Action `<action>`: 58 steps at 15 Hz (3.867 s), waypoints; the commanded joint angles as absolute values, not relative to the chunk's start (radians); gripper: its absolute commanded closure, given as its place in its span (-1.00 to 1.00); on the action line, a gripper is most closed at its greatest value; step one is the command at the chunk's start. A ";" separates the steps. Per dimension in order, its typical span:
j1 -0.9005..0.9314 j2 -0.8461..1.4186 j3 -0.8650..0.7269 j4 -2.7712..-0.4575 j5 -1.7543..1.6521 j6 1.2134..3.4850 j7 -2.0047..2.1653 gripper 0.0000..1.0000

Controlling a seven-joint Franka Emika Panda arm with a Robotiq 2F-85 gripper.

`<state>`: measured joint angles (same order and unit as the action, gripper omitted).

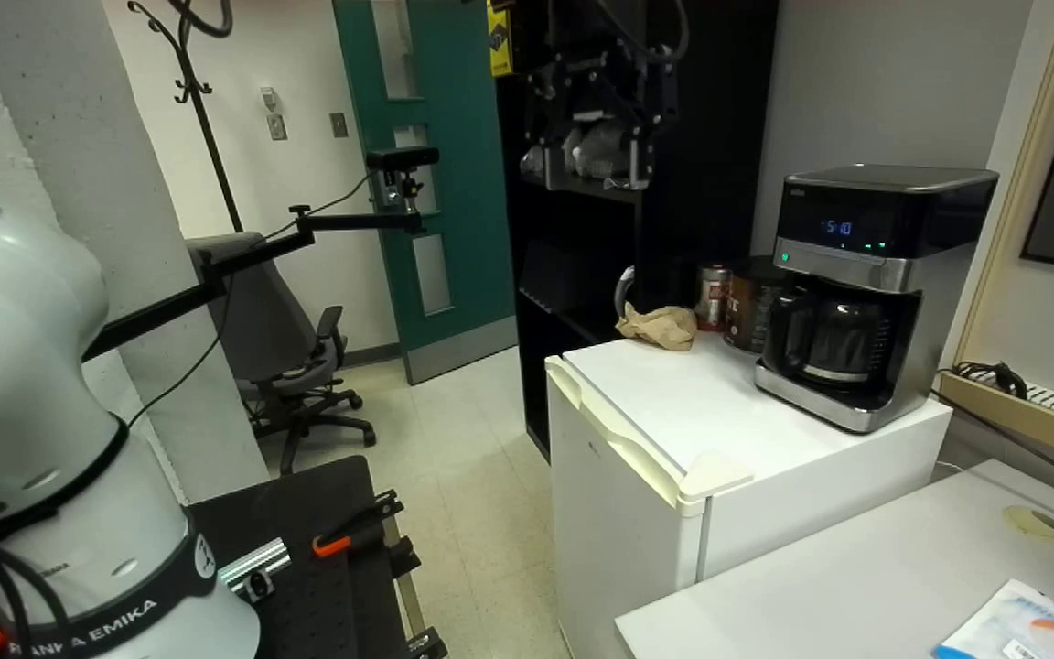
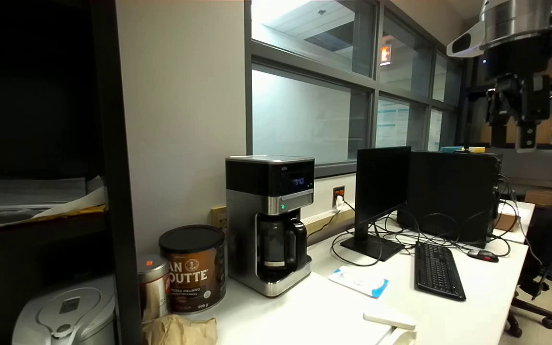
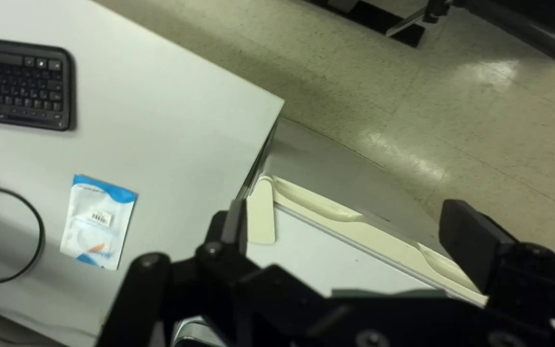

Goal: Press a button on the coffeemaker.

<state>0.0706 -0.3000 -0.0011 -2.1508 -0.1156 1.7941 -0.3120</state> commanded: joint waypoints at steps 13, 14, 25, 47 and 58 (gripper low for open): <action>-0.004 0.039 -0.010 -2.258 -0.707 2.815 -0.445 -1.00; -0.010 0.069 -0.021 -2.239 -0.780 2.867 -0.428 -1.00; 0.014 0.354 -0.139 -1.883 -1.342 3.146 -0.125 0.44; 0.013 0.695 -0.150 -1.469 -1.485 3.220 0.113 0.99; 0.023 0.617 -0.149 -1.588 -1.499 3.217 0.114 0.99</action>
